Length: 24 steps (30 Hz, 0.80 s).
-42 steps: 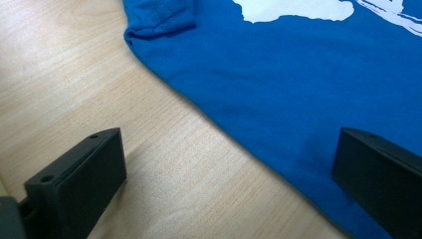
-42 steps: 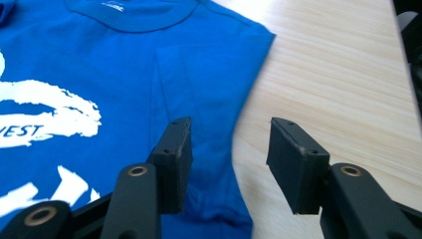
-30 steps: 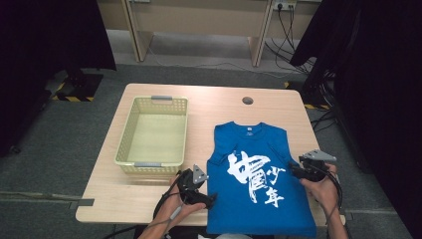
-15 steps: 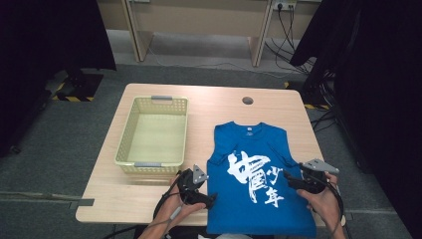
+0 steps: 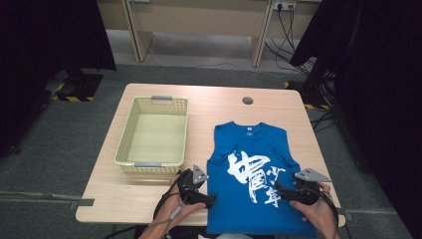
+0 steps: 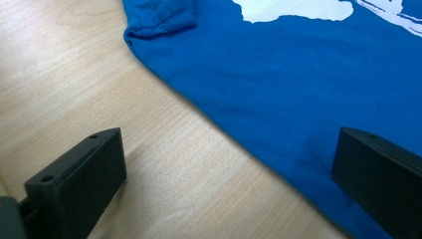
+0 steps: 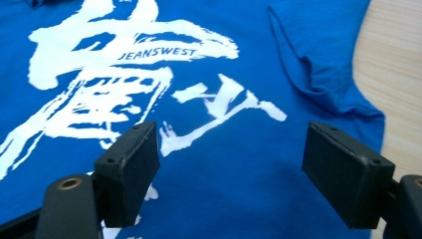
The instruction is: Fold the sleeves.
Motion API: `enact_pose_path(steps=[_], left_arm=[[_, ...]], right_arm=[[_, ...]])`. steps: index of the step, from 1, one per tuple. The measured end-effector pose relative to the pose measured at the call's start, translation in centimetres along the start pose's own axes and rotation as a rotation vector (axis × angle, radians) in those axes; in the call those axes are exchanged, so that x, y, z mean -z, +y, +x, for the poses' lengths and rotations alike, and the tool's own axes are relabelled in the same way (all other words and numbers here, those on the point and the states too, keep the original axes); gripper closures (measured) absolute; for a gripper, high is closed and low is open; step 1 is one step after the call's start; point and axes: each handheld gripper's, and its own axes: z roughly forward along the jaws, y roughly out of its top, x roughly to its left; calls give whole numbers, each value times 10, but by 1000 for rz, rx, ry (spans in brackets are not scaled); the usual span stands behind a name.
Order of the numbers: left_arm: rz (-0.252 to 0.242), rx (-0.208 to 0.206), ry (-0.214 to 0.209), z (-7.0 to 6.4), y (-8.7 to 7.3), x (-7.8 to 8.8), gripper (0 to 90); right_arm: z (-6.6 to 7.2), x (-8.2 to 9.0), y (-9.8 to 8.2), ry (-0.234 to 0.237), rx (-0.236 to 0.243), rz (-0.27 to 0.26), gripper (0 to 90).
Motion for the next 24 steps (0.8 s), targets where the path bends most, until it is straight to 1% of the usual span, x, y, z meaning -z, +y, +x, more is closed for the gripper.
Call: enact_pose_path(steps=[6, 7, 13, 19, 24], left_arm=[[0, -1, -3, 0, 0, 0, 0], [-2, -2, -5, 0, 0, 0, 1], [-13, 0, -13, -1, -2, 3, 29], [-18, -6, -23, -7, -6, 7, 38], [-15, -18, -30, -13, -10, 11, 39]], right_arm=[[7, 2, -3, 20, 0, 2, 222], [7, 3, -3, 22, 8, -1, 220], [15, 6, -6, 35, 14, -7, 202], [22, 10, -9, 53, 28, -1, 192], [29, 12, -12, 73, 33, 17, 186]])
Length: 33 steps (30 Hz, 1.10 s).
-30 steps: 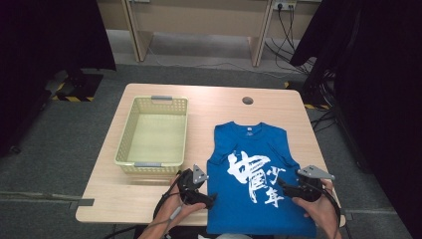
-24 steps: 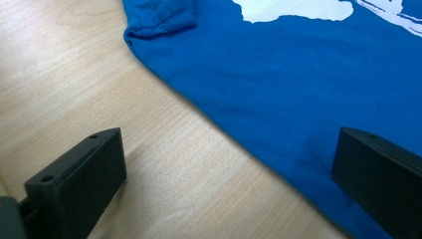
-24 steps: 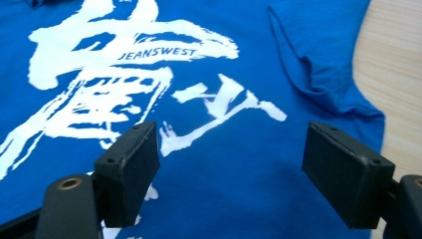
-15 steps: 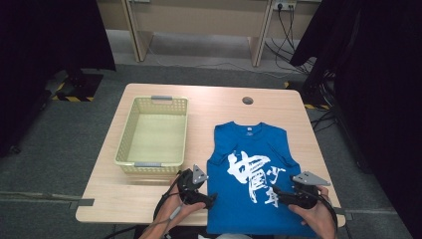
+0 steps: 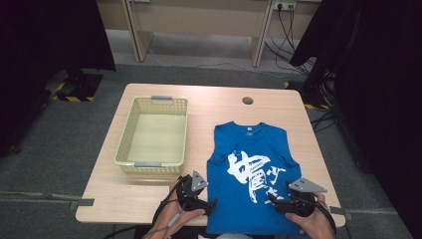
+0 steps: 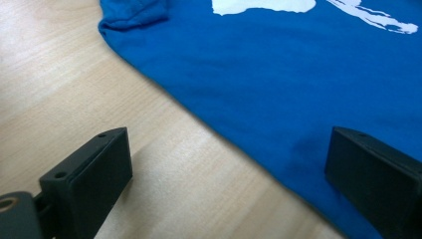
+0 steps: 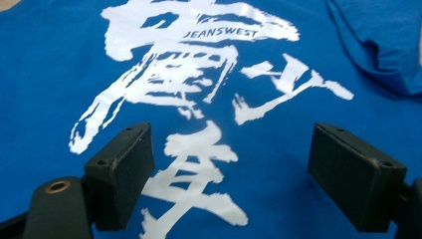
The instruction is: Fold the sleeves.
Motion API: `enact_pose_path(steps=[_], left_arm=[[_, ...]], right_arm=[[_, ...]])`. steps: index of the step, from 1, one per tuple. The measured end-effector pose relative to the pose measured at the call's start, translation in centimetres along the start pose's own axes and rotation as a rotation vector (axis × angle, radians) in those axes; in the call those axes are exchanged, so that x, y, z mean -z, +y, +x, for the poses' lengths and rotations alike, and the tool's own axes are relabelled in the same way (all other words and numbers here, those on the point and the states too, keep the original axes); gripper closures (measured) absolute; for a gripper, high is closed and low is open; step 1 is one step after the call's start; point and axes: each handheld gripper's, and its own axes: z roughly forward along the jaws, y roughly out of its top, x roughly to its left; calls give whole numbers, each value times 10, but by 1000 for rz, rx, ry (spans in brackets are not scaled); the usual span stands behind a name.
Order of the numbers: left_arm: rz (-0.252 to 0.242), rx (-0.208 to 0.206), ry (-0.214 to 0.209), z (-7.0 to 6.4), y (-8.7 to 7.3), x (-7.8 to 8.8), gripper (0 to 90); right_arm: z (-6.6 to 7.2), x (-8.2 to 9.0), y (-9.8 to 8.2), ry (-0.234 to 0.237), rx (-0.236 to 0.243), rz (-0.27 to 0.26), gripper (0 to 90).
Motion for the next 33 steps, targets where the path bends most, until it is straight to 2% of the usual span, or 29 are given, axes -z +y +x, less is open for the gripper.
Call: enact_pose_path(steps=[5, 24, 33], left_arm=[[4, -2, 4, -1, 0, 0, 35], [5, 17, 34, 8, 3, -3, 34], [-2, 18, 47, 7, 1, -1, 51]], right_arm=[[3, -2, -4, 7, -1, 33, 176], [1, -10, 2, -6, -7, 37, 170], [2, -11, 4, -11, -11, 42, 169]])
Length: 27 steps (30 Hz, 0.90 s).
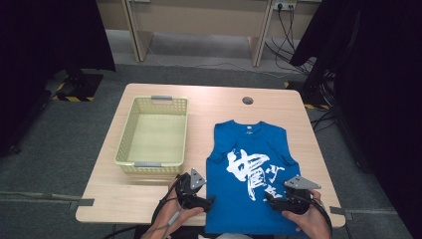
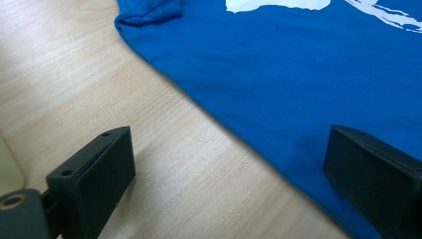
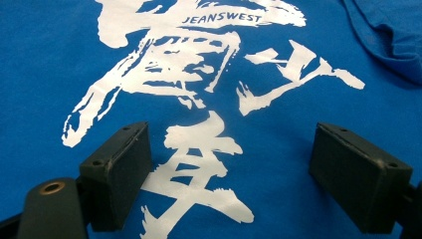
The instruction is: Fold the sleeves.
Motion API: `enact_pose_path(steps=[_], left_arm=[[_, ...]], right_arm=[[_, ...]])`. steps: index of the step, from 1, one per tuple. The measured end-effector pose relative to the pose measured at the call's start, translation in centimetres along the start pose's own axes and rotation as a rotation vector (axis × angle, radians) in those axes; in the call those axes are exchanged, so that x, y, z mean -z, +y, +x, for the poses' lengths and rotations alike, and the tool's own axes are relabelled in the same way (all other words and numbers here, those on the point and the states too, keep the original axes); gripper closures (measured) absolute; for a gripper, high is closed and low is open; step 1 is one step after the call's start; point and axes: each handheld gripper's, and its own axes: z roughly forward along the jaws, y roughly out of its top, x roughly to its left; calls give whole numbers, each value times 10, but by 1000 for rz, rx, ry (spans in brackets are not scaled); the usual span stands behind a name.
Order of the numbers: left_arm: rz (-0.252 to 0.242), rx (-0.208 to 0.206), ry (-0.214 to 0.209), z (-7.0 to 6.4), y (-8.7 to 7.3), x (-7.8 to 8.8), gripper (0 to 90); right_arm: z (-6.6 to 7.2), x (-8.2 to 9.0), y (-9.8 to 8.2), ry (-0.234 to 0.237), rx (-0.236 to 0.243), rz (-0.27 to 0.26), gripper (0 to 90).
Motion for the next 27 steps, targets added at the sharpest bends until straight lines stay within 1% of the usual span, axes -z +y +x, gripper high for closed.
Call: enact_pose_path(steps=[3, 7, 11, 13, 16, 19, 27], left_arm=[[2, 11, 1, 1, -1, 1, 51], [2, 11, 1, 2, -1, 1, 50], [-2, 13, -14, 4, -2, 2, 59], [-8, 23, -17, 5, -3, 4, 59], [-18, 30, -21, 7, -7, 8, 55], [-30, 36, -14, 8, -11, 14, 54], [-59, 50, 3, 13, -23, 31, 51]], right_arm=[[1, -1, 1, 1, 2, 3, 169], [2, -1, 2, 2, 4, 6, 169], [2, -1, 2, 7, 5, 5, 167], [3, 2, 1, 18, 3, -2, 158], [6, 7, 1, 24, 0, -25, 143], [9, 12, 0, 32, 2, -36, 124], [16, 21, -7, 59, 6, -49, 87]])
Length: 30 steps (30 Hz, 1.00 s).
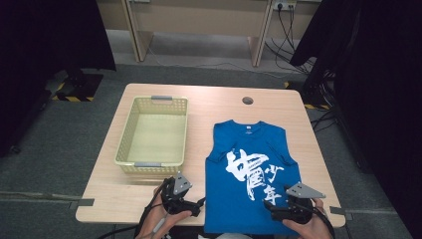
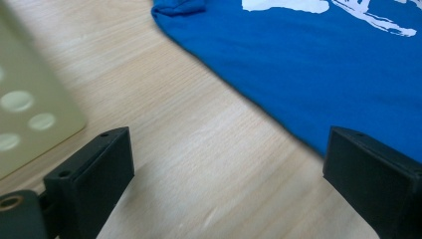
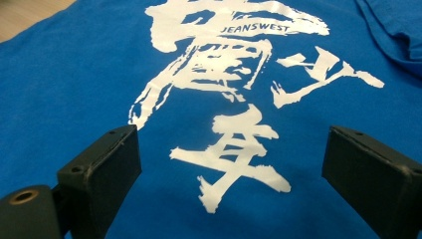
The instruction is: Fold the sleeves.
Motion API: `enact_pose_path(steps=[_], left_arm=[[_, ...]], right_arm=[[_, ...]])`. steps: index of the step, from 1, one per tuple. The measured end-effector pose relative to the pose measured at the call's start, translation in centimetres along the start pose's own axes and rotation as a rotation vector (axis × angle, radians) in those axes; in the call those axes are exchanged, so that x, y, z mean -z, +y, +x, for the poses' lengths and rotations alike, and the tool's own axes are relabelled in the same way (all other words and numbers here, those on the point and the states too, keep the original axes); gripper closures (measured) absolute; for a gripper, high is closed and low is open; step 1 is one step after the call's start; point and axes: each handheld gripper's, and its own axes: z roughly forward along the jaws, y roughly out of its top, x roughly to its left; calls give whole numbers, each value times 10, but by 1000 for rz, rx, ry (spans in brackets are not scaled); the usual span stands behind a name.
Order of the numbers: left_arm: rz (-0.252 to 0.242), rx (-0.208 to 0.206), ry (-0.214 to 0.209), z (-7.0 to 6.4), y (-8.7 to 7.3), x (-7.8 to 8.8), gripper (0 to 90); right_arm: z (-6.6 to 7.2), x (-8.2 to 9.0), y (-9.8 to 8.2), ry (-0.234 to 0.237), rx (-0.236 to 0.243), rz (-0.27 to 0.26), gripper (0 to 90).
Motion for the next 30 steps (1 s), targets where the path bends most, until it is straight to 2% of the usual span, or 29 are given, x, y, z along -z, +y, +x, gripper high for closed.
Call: enact_pose_path(steps=[13, 30], left_arm=[[-27, 17, 25, 6, -18, 22, 42], [-23, 18, 16, 3, -28, 30, 42]], right_arm=[[5, 10, -8, 11, -10, -16, 79], [7, 24, -22, 14, -34, -38, 79]])
